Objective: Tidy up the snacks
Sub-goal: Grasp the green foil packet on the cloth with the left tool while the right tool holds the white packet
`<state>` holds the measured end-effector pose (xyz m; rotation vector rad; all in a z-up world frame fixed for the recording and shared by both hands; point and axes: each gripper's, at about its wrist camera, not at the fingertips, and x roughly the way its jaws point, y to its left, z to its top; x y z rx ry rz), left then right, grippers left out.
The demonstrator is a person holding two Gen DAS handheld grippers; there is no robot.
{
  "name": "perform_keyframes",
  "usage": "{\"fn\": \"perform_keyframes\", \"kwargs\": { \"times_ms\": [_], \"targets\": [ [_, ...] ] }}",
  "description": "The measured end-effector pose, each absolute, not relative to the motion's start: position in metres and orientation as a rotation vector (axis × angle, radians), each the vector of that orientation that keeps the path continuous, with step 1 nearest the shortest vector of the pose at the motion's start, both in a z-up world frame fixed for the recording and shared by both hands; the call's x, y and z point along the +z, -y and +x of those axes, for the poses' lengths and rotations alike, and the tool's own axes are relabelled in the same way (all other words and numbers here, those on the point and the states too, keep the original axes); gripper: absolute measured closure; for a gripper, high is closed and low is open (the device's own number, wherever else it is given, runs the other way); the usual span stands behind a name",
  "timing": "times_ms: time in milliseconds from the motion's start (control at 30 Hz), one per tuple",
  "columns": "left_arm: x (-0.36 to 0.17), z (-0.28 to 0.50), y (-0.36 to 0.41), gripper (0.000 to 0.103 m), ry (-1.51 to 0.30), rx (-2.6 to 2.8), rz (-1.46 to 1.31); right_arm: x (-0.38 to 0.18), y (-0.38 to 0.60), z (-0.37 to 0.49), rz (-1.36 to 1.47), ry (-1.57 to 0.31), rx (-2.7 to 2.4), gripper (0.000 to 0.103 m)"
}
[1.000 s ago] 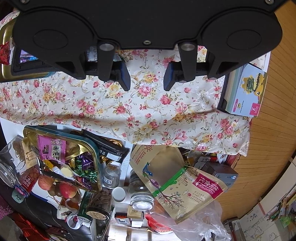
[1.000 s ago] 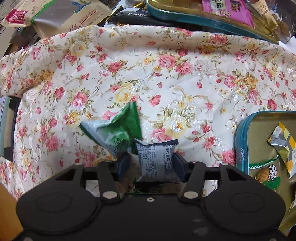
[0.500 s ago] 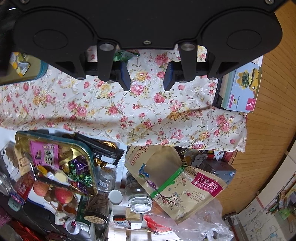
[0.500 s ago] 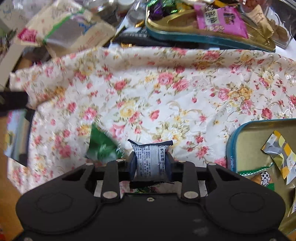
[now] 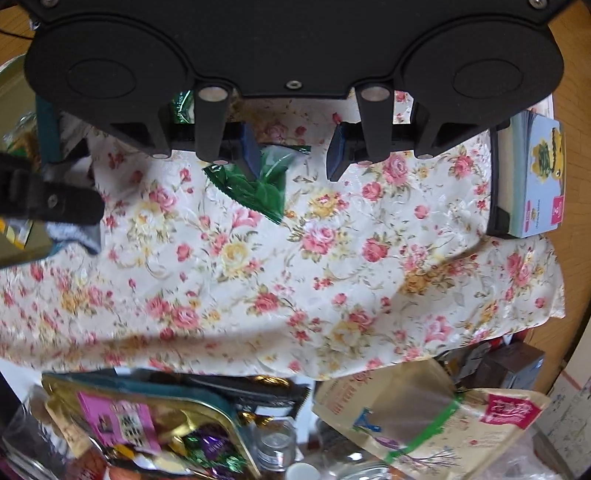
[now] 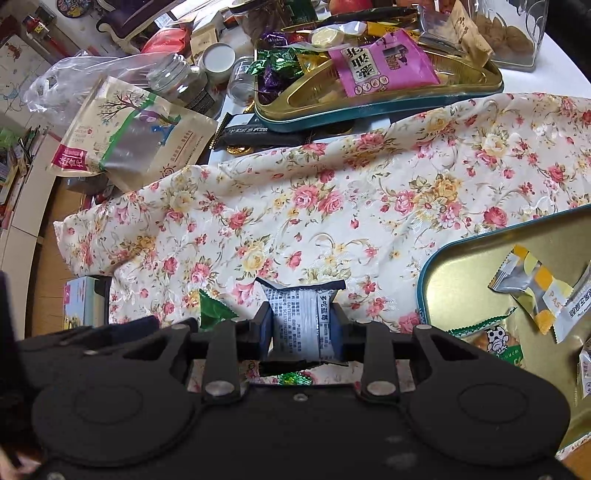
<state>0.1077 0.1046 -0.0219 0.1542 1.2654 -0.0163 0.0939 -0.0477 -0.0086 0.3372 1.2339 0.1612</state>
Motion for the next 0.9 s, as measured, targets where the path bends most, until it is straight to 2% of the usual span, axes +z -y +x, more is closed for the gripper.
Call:
{"fn": "perform_keyframes", "kwargs": {
  "times_ms": [200, 267, 633, 900],
  "targets": [
    [-0.037, 0.111, -0.092, 0.053, -1.255, -0.075, 0.141, 0.001, 0.053, 0.095, 0.367, -1.214, 0.156, 0.07],
    [-0.042, 0.113, -0.089, 0.048, -1.251, -0.07, 0.14, 0.003, 0.055, 0.095, 0.382, -1.21, 0.156, 0.07],
    [-0.065, 0.122, -0.081, 0.045, -1.27, -0.039, 0.136, 0.01, 0.057, 0.099, 0.404, -1.185, 0.157, 0.07],
    [-0.068, 0.12, -0.082, 0.046, -1.276, -0.045, 0.115, 0.014, 0.057, 0.103, 0.414, -1.165, 0.146, 0.07]
  ]
}}
